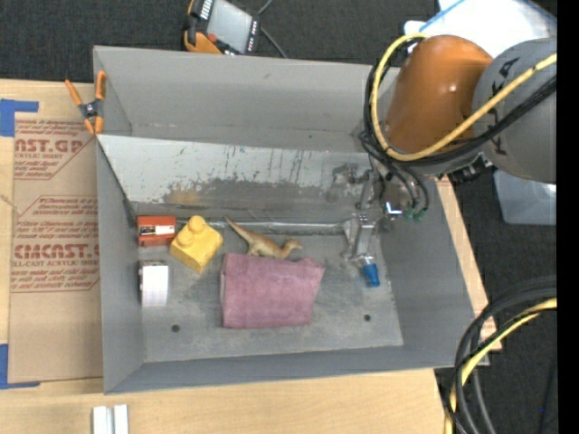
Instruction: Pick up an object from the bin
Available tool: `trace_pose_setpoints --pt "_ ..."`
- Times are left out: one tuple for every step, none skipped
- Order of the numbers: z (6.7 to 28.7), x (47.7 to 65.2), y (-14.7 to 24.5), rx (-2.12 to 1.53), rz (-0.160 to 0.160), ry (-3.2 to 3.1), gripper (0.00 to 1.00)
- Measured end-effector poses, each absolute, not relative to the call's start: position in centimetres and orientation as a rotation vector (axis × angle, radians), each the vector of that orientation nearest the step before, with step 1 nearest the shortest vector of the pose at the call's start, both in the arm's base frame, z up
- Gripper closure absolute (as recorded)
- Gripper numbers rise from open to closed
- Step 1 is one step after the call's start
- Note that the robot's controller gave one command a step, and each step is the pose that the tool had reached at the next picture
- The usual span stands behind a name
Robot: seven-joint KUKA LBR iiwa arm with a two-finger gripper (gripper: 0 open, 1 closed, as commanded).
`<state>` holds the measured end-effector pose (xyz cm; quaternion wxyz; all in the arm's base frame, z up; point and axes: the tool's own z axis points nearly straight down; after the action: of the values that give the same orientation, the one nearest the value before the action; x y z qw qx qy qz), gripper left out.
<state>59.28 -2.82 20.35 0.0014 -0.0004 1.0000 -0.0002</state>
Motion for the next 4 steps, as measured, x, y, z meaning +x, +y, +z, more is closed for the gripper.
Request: trace_pose_setpoints --pt "20.4 59.3 -2.8 -0.002 -0.001 3.139 0.0" --pt "28.6 58.4 -5.9 -0.27 -0.001 3.126 0.0" --pt "20.5 54.4 -1.0 -0.161 0.002 3.134 0.0" --pt "23.5 56.3 -6.3 -0.159 -0.007 3.119 0.0"
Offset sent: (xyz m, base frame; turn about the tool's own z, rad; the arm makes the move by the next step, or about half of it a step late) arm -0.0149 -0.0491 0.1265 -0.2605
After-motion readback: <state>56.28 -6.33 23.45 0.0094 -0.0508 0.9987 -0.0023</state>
